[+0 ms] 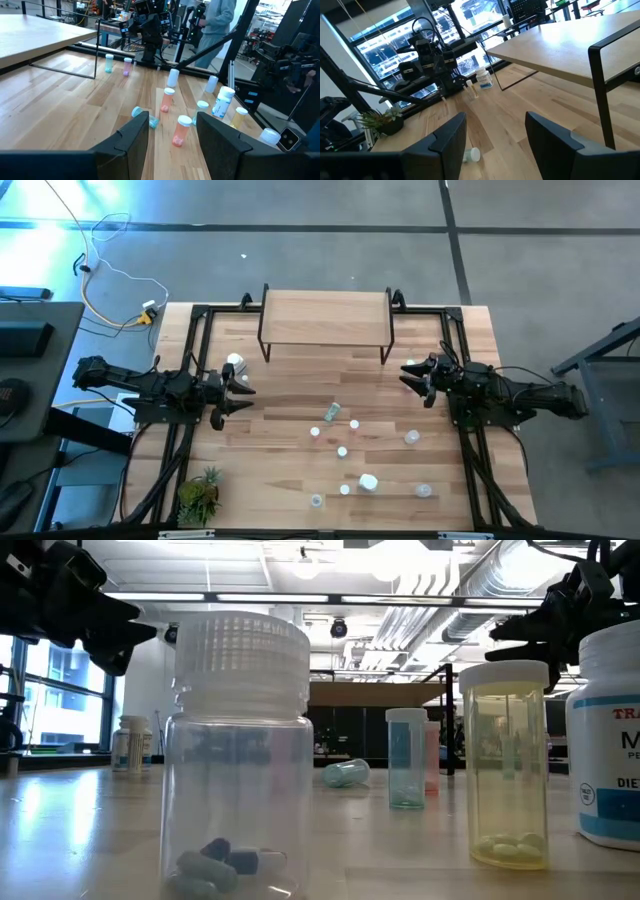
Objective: Pick and place medicine bottles onto shelf by color
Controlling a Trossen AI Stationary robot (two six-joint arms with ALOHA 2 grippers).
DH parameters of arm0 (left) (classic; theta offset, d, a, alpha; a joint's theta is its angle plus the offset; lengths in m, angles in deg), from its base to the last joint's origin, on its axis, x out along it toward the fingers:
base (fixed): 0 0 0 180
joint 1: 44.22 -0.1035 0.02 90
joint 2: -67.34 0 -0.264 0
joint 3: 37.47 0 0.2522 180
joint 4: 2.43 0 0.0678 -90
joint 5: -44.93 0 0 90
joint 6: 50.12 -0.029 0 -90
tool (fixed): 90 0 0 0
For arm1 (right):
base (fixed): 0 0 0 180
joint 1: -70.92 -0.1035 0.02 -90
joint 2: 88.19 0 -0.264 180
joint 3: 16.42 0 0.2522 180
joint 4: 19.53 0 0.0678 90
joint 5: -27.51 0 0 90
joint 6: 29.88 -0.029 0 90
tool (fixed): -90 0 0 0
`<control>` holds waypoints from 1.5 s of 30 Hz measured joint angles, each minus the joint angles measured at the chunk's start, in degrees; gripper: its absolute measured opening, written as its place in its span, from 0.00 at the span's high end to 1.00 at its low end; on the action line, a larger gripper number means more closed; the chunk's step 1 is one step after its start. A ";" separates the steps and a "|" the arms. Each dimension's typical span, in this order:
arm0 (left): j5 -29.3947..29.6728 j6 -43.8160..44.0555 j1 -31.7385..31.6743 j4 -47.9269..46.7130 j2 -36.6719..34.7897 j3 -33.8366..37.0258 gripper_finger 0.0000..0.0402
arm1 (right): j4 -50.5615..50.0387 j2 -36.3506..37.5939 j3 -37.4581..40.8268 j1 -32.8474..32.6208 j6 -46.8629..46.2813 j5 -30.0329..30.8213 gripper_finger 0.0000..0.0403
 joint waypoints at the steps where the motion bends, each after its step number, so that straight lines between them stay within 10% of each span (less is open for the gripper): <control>1: -0.02 0.02 0.02 0.02 0.00 0.00 0.61 | 0.00 -0.02 0.01 0.02 -0.01 0.00 0.52; 32: 0.00 0.00 0.00 0.00 0.00 0.00 0.61 | -2.00 -0.04 -3.78 0.00 -19.53 -0.53 0.52; 45: 0.50 0.00 0.02 0.07 0.00 0.00 0.61 | -40.14 -10.10 -29.95 0.02 -21.47 8.52 0.52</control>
